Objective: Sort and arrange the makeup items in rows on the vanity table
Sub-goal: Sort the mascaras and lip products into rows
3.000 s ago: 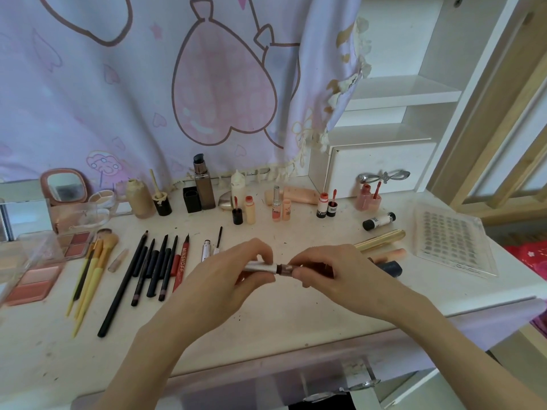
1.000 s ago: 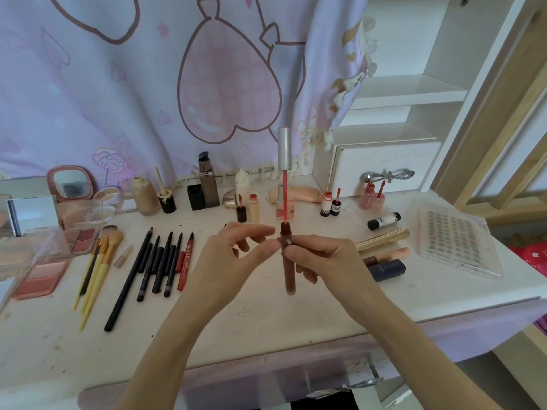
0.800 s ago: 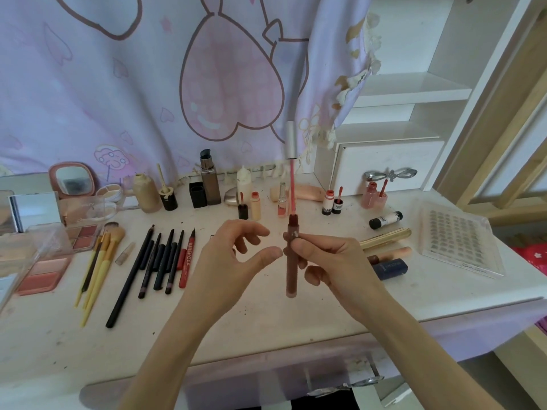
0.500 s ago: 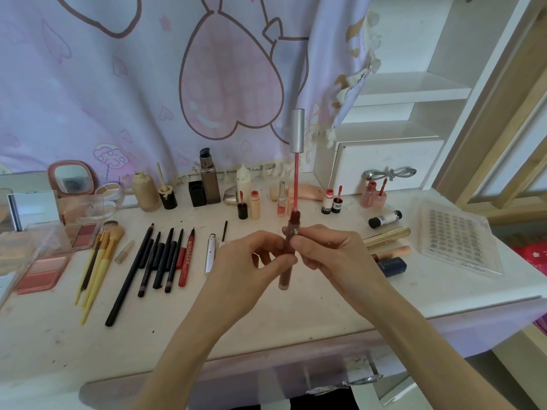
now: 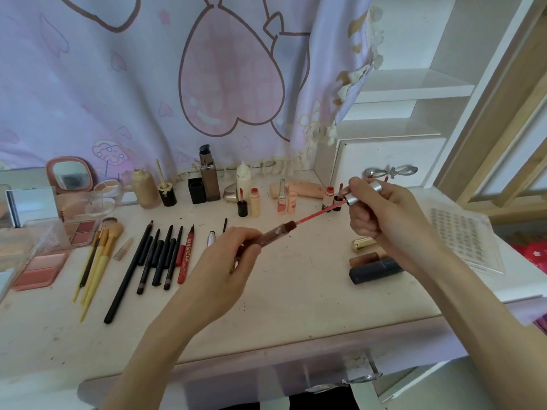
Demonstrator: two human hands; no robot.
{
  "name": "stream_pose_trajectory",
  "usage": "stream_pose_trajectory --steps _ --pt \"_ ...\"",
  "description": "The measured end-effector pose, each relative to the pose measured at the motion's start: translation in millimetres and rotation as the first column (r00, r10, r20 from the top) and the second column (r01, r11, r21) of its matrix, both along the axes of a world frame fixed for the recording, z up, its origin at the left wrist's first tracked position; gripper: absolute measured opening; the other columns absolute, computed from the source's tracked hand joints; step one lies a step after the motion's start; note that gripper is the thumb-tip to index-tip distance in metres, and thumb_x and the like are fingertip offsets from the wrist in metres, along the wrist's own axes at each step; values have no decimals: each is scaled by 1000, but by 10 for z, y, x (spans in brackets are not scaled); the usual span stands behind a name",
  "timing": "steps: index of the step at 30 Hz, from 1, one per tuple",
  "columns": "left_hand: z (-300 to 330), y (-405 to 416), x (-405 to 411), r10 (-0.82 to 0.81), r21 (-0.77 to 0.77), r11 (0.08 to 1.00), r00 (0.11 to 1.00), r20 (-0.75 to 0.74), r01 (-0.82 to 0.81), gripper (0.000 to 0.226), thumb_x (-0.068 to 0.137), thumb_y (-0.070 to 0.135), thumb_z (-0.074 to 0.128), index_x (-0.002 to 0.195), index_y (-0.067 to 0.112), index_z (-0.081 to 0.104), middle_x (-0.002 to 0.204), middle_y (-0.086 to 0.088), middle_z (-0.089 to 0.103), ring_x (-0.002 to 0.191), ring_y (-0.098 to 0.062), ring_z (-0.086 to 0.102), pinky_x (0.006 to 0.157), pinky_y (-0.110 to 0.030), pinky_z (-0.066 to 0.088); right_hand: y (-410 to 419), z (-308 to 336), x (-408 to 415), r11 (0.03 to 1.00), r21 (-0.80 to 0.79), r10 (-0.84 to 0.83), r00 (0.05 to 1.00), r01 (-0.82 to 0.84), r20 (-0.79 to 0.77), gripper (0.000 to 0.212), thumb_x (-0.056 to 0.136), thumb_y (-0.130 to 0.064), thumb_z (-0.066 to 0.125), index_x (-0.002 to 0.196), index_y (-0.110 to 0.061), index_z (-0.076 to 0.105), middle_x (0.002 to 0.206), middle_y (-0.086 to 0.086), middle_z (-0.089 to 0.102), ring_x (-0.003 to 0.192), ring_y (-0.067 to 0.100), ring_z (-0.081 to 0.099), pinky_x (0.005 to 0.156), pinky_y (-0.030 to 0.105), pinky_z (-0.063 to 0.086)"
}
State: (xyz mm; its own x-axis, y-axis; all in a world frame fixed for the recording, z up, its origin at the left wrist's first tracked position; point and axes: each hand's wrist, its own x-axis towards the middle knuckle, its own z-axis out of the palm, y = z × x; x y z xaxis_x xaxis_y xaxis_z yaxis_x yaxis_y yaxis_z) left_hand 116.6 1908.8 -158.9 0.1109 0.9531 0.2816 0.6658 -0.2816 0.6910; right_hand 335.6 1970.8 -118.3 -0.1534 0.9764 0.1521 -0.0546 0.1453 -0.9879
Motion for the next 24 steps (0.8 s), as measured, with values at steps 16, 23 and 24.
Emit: stream_pose_trajectory --steps 16,23,24 --pt "-37 -8 -103 66 125 991 995 -81 -56 16 93 14 49 97 30 49 81 13 50 79 5 46 68 -3 35 -66 -186 168 995 26 -95 991 98 -91 34 94 -25 49 84 8 52 48 -3 31 45 12 24 44 22 25" --pt "-32 2 -56 65 145 989 984 -169 -40 13 94 22 44 98 34 44 84 16 45 76 -3 44 66 -10 35 -100 -197 118 990 71 -119 993 118 0 37 94 -26 49 84 10 51 48 -3 34 48 15 24 49 31 22" --pt "-33 3 -55 69 147 988 981 -179 -43 12 94 22 44 100 33 45 85 16 44 76 -4 45 66 -12 35 -102 -199 120 990 70 -122 992 122 -3 37 94 -26 49 83 9 51 48 -3 33 48 15 24 49 30 22"
